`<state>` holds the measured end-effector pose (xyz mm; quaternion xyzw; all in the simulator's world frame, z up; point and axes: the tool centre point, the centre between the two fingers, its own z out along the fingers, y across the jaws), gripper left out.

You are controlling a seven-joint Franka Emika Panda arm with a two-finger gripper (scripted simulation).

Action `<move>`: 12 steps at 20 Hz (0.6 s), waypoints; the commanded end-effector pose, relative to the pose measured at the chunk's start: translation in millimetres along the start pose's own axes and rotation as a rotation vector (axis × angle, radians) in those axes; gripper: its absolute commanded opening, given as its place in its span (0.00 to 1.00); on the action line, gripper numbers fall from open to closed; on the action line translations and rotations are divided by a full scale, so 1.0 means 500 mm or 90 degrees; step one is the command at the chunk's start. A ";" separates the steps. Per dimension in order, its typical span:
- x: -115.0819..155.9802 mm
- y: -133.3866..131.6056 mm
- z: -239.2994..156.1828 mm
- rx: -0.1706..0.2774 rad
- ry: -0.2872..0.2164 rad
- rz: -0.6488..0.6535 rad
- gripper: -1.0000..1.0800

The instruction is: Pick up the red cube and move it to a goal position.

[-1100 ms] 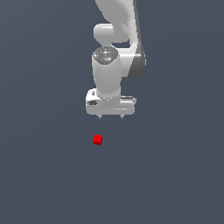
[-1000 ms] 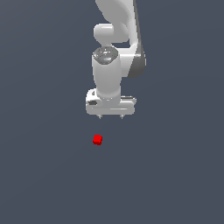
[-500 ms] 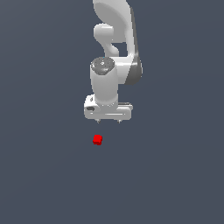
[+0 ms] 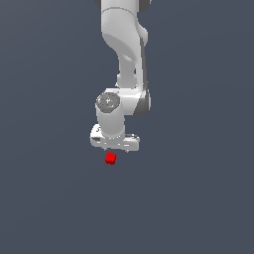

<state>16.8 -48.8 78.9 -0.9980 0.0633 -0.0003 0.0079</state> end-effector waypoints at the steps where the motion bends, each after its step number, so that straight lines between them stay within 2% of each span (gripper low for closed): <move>1: 0.012 0.017 0.037 -0.004 0.001 0.010 0.96; 12: 0.039 0.057 0.117 -0.010 0.000 0.033 0.96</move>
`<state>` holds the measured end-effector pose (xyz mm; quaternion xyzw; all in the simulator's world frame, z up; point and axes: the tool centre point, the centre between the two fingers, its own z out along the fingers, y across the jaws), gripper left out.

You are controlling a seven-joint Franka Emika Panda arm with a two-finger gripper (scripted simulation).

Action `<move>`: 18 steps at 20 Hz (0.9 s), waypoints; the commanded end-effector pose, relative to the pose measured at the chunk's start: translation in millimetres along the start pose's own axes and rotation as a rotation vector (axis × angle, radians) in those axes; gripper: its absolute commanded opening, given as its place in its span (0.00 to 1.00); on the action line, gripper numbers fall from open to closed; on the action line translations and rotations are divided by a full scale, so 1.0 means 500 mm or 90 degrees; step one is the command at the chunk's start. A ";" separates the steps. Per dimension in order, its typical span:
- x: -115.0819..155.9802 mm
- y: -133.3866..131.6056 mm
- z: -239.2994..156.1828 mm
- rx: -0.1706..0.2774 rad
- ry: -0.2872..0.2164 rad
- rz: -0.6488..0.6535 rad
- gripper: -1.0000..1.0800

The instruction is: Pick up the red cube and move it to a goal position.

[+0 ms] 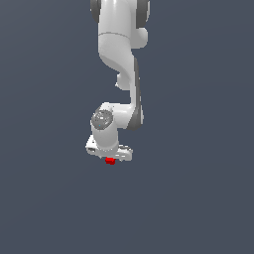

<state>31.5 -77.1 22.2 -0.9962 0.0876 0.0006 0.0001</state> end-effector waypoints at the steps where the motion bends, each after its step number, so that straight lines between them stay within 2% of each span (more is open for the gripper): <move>1: 0.004 0.003 0.006 0.000 0.001 0.002 0.96; 5: 0.005 0.002 0.005 0.000 0.001 0.002 0.96; 6: 0.005 0.002 0.005 0.000 0.001 0.002 0.00; 18: 0.004 0.002 0.004 0.000 0.000 0.002 0.00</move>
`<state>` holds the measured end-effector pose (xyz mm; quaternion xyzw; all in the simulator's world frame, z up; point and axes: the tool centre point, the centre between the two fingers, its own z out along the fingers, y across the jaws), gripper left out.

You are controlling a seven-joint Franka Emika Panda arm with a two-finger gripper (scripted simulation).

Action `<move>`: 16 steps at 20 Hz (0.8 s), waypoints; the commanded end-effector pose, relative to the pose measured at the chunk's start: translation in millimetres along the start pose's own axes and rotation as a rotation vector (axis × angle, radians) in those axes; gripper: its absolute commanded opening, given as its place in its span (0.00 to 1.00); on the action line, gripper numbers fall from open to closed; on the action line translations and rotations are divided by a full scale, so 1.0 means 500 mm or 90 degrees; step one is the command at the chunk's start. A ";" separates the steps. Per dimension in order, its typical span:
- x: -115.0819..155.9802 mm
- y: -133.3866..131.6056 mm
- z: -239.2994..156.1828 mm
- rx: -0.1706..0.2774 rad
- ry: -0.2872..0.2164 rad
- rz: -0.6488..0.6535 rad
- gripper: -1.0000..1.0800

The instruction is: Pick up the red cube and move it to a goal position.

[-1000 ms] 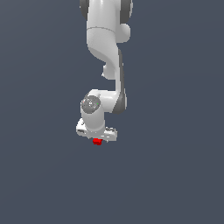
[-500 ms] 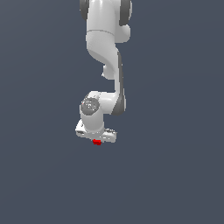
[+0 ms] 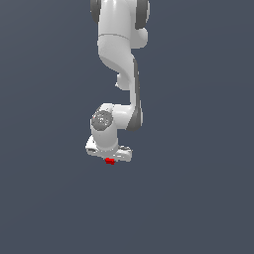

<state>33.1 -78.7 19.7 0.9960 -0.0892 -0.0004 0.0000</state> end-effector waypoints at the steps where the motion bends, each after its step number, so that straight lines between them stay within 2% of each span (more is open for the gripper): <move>1: -0.002 0.000 -0.001 0.000 0.000 0.000 0.00; 9: -0.032 -0.005 -0.019 0.000 0.000 0.000 0.00; 16: -0.091 -0.015 -0.053 0.000 0.000 0.000 0.00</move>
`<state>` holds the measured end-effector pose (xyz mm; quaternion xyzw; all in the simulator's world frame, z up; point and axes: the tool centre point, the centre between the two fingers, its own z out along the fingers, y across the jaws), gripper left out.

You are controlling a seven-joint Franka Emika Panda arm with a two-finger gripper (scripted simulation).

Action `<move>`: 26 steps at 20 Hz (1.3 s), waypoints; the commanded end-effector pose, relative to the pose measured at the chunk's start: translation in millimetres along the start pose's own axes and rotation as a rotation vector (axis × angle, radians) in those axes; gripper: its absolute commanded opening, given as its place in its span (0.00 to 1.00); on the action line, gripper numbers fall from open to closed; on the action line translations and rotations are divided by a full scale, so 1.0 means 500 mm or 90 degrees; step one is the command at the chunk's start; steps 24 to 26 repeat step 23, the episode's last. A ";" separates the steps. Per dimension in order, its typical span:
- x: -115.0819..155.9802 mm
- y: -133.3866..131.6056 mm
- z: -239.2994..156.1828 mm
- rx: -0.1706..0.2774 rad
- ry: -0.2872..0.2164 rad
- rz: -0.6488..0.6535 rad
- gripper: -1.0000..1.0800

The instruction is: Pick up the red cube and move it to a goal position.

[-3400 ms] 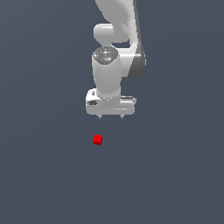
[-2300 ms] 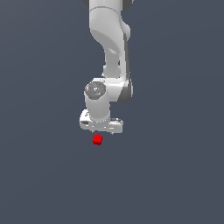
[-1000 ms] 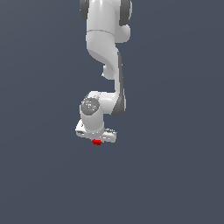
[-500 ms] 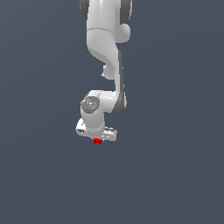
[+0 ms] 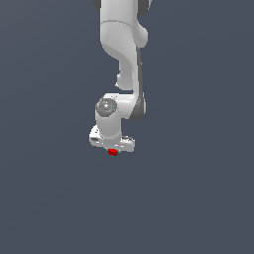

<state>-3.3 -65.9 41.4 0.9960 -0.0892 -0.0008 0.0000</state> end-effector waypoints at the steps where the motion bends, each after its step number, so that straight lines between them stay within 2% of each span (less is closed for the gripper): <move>1: -0.025 -0.005 -0.016 0.000 0.001 0.000 0.00; 13: -0.130 -0.023 -0.080 0.000 0.001 0.000 0.00; 26: -0.149 -0.027 -0.094 0.000 0.001 0.000 0.00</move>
